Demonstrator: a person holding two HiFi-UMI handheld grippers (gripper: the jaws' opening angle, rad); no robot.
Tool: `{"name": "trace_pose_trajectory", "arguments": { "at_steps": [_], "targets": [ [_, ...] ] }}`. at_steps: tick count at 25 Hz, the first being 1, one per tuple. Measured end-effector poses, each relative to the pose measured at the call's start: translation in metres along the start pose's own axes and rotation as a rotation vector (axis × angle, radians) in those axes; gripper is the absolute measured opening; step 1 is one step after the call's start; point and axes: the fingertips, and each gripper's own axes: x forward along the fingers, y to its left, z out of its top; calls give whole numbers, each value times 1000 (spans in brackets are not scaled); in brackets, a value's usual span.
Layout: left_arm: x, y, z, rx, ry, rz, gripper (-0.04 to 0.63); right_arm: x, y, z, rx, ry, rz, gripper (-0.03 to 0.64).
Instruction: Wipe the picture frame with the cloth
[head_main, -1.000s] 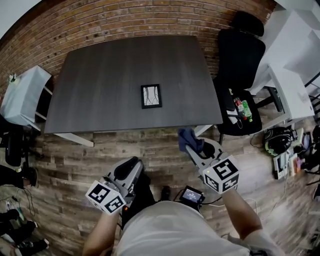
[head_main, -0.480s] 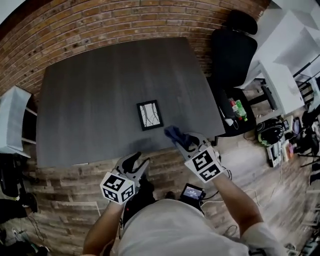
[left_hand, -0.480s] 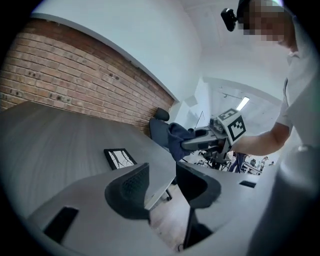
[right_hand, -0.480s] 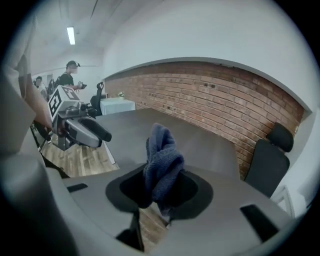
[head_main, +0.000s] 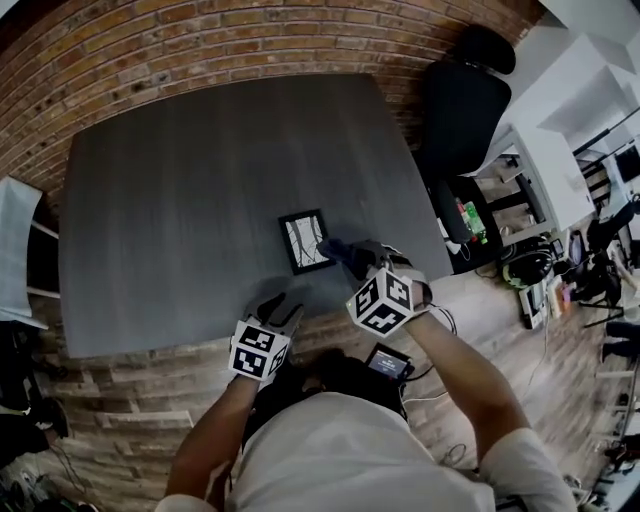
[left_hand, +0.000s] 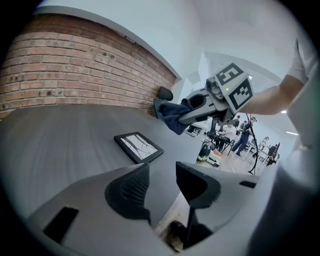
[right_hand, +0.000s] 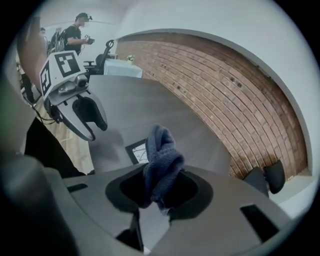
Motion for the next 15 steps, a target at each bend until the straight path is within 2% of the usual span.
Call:
{"name": "trace_pose_trajectory", "arguments": {
  "at_steps": [10, 15],
  "targets": [
    [42, 28, -14, -8, 104, 177, 183, 74, -15, 17, -192, 55, 46, 112],
    [62, 30, -16, 15, 175, 234, 186, 108, -16, 26, -305, 75, 80, 112]
  ]
}}
